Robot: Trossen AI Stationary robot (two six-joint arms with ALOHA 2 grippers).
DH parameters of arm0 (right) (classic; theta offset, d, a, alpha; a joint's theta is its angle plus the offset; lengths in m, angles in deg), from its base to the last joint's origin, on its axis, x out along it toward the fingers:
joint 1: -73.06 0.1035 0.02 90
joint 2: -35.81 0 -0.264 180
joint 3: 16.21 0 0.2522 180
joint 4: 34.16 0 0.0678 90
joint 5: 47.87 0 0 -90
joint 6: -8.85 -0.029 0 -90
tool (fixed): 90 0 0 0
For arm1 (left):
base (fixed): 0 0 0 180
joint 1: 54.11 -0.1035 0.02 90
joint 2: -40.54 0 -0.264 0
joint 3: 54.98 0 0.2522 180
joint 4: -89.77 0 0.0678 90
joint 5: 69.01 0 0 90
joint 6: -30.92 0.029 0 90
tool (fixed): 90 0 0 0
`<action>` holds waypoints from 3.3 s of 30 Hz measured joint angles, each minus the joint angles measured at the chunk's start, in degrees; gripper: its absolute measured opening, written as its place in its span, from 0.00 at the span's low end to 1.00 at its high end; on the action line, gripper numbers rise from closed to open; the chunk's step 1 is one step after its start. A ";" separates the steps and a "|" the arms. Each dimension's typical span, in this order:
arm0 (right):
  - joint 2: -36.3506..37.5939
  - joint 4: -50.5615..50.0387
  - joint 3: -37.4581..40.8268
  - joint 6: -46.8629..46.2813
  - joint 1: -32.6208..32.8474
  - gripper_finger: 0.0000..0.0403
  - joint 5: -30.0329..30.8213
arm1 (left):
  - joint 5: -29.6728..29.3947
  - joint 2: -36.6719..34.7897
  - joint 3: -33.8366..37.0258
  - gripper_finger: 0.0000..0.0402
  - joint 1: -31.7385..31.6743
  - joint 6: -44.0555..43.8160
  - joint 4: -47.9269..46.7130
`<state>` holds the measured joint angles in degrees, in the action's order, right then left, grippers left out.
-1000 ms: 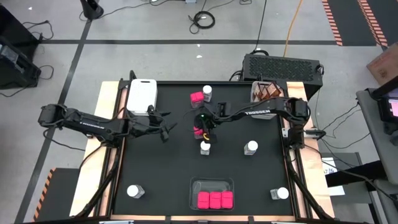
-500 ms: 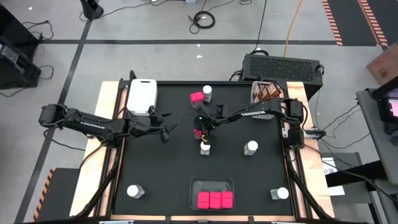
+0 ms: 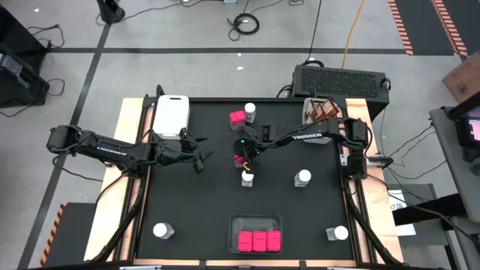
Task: Sort spices by type
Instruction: Put the red seasoning can into the black bin
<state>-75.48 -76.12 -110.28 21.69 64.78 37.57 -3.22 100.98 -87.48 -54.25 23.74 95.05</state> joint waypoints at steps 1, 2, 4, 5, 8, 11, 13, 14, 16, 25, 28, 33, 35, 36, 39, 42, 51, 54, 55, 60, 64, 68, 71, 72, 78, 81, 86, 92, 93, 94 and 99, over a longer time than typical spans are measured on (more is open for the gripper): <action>0.15 -0.19 0.02 0.00 0.00 0.50 0.02 | 0.00 0.00 0.00 0.77 0.00 0.02 -0.01; 0.39 -0.27 0.02 0.01 0.00 0.50 0.01 | 0.00 0.00 0.00 0.77 0.00 0.02 -0.03; 1.17 -0.27 0.02 0.35 0.00 0.50 0.04 | -0.02 0.00 0.00 0.77 0.00 0.02 -0.05; 1.55 -0.28 0.02 0.70 0.00 0.50 0.04 | 0.00 0.00 0.00 0.77 0.00 0.02 -0.05; 3.15 -0.33 0.02 1.59 0.00 0.50 0.15 | -0.01 0.00 0.00 0.77 0.00 0.02 -0.09; 5.59 -0.11 0.02 2.05 0.03 0.51 0.17 | -0.02 0.00 0.00 0.77 0.00 0.04 -0.11; 7.59 0.04 0.02 2.35 0.26 0.51 0.20 | -0.02 0.00 -0.02 0.77 0.00 0.04 -0.10; 8.61 0.07 0.02 2.65 0.45 0.51 0.27 | -0.02 0.00 -0.02 0.77 0.00 0.07 -0.10; 10.61 0.58 0.02 3.15 1.08 0.51 0.46 | -0.02 0.00 -0.02 0.77 0.00 0.09 -0.10; 19.49 1.36 0.02 8.01 8.68 0.51 -0.05 | -0.02 0.00 -0.02 0.77 0.00 0.44 -0.14; 21.21 2.35 0.02 9.89 12.14 0.51 -0.16 | -0.02 0.00 -0.02 0.77 0.00 0.43 -0.14; 21.71 3.68 0.02 8.06 17.72 0.51 -0.11 | -0.02 0.00 -0.04 0.77 0.00 0.17 -0.19; 21.71 4.10 0.02 4.35 19.56 0.51 -0.11 | -0.02 0.00 -0.04 0.77 0.00 0.02 -0.19; 21.61 4.26 0.02 2.25 20.44 0.52 -0.11 | -0.04 0.00 -0.04 0.77 0.00 -0.01 -0.22; 21.41 4.40 0.04 -4.05 23.01 0.52 -0.03 | -0.02 0.00 -0.04 0.77 0.00 -0.54 -0.29; 21.40 5.24 0.07 -11.68 25.24 0.53 0.16 | -0.02 0.01 -0.04 0.77 0.00 -1.36 -0.33; 19.26 5.93 0.02 -30.74 30.03 0.53 3.09 | -0.04 0.00 -0.04 0.77 0.00 -1.29 -0.32; 16.70 5.76 0.02 -33.03 31.01 0.53 6.27 | -0.03 0.01 -0.04 0.77 0.00 -1.28 -0.32; 15.85 5.72 0.02 -34.18 31.06 0.53 6.29 | -0.02 0.01 -0.04 0.77 0.00 -1.27 -0.32; 12.45 5.62 0.04 -38.61 31.27 0.53 5.95 | -0.02 0.02 -0.04 0.77 0.00 -1.11 -0.34; 11.21 5.76 0.04 -38.87 32.48 0.53 5.75 | -0.04 0.02 -0.04 0.77 0.00 -1.09 -0.51; 9.78 5.72 0.04 -39.65 33.18 0.53 5.98 | -0.02 0.02 -0.04 0.77 0.00 -1.09 -0.53; 8.76 5.59 0.04 -39.64 33.14 0.53 7.23 | -0.02 0.02 -0.04 0.77 0.00 -1.09 -0.51; 8.42 5.62 0.04 -39.39 33.14 0.53 7.93 | -0.02 0.02 -0.04 0.77 0.00 -1.10 -0.52; 8.18 5.67 0.04 -38.58 33.14 0.53 8.07 | -0.02 0.02 -0.04 0.77 0.00 -1.32 -0.54; 8.18 5.46 0.04 -38.68 33.14 0.53 8.07 | -0.03 0.02 -0.04 0.77 0.00 -1.36 -0.54; 5.42 6.06 0.02 -38.81 33.29 0.53 9.09 | -0.03 0.02 -0.04 0.77 0.00 -1.15 -0.53; 2.49 7.51 0.02 -39.04 33.29 0.53 9.03 | -0.03 0.02 -0.04 0.77 0.00 -1.14 -0.62; 2.09 7.48 0.02 -39.06 33.29 0.53 9.01 | -0.02 0.02 -0.04 0.77 0.00 -1.14 -0.62; 1.70 7.30 0.02 -39.08 33.29 0.53 8.96 | -0.02 0.02 -0.04 0.77 0.00 -1.14 -0.62; 1.29 7.42 0.04 -39.17 33.29 0.58 8.78 | 0.04 0.02 -0.04 0.77 0.00 -1.14 -0.61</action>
<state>-74.19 -68.70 -110.24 -17.47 98.07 46.35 -3.17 101.01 -87.53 -54.25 22.60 94.44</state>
